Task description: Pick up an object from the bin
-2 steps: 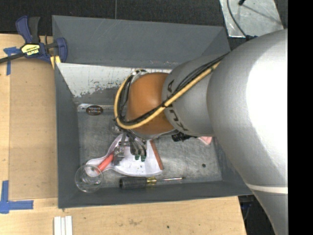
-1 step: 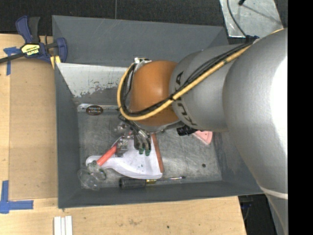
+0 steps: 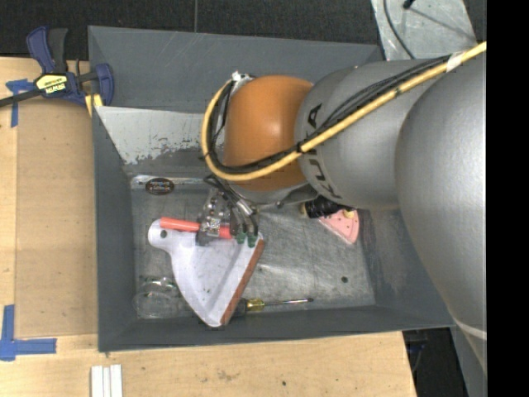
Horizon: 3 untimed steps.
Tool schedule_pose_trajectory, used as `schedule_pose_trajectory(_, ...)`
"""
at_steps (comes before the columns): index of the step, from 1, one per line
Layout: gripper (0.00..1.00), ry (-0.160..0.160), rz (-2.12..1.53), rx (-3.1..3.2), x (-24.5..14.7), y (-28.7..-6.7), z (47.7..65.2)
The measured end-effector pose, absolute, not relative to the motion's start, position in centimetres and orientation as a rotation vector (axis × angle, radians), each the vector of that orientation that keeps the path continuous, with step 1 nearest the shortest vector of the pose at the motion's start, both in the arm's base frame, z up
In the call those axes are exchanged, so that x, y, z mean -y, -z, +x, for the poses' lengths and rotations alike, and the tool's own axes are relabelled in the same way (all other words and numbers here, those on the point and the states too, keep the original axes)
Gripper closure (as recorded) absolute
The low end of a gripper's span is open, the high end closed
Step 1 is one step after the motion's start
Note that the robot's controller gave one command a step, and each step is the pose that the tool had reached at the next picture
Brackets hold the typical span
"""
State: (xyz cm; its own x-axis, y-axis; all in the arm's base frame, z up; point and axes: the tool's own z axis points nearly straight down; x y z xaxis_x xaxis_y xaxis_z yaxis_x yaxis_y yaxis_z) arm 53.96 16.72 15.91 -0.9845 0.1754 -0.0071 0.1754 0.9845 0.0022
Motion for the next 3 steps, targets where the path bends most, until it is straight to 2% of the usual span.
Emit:
schedule_pose_trajectory(1, 1.00, -0.001, 0.247, -3.128, -16.1, -15.3, 53.0)
schedule_pose_trajectory(2, 1.00, 0.003, 0.255, -3.136, -16.9, -19.5, 53.8)
schedule_pose_trajectory(3, 1.00, -0.008, 0.261, -3.118, -14.8, -21.7, 52.6)
